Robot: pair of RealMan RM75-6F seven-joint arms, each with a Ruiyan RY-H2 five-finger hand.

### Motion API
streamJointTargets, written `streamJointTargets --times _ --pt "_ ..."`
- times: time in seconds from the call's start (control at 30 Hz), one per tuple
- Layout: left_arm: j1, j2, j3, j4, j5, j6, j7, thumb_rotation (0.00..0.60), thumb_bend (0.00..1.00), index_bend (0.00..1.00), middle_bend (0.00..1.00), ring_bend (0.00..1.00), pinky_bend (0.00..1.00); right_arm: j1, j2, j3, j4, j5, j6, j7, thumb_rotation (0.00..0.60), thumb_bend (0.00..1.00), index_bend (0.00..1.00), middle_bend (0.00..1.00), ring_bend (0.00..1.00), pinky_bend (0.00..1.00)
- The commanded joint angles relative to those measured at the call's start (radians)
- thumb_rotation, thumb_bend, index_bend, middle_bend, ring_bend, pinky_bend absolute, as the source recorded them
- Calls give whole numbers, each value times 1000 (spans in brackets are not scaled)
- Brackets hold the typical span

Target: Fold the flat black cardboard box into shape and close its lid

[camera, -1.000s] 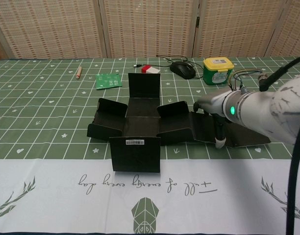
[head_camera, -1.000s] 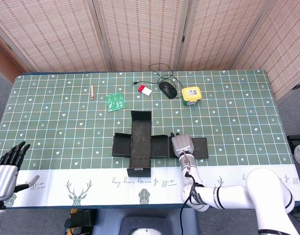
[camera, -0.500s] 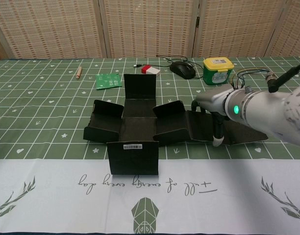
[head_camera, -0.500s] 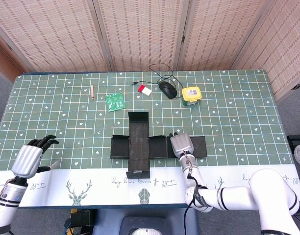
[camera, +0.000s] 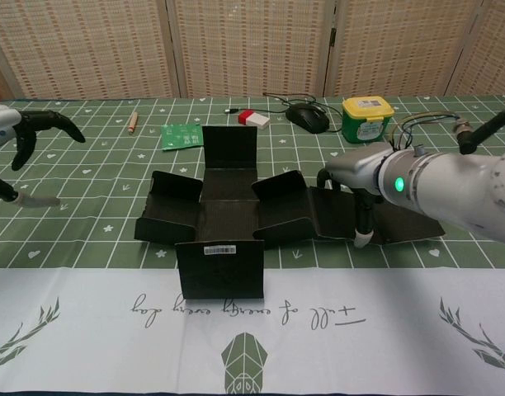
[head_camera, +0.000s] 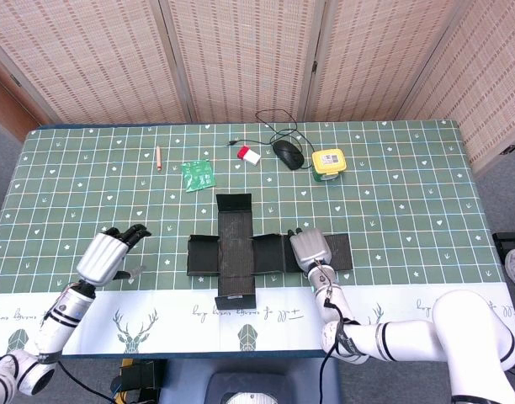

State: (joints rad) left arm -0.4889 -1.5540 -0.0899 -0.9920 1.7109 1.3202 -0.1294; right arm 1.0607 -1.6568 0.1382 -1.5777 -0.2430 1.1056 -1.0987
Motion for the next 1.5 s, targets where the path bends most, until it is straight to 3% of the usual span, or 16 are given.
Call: streamJointTargets --times 0.03,0.1,0.5,0.83,1.13,1.5 --pt "-48 -96 10 112 28 13 7 600 37 65 65 634 524 0 3 -2 -6 -2 0 3 600 172 232 324 794 911" --pt "-67 -130 16 161 31 7 15 600 37 4 5 596 526 0 6 -4 -10 -5 1 6 600 172 232 324 794 911" --pt "-116 -271 67 403 31 -24 27 600 37 0 0 571 530 -9 25 -22 -30 -19 -3 29 600 173 237 324 794 911" --pt "-124 -347 61 444 -22 -49 -13 600 37 0 0 563 532 -6 26 -19 -42 -25 -16 50 600 173 239 324 794 902" --pt "-137 -368 50 353 -63 -64 -96 600 37 0 0 562 539 18 44 -20 -83 -44 -4 30 600 172 238 324 794 900" --pt "-149 -254 22 64 -135 -142 -172 600 37 0 0 553 545 108 101 -26 -140 -58 -19 -78 600 180 238 324 794 901"
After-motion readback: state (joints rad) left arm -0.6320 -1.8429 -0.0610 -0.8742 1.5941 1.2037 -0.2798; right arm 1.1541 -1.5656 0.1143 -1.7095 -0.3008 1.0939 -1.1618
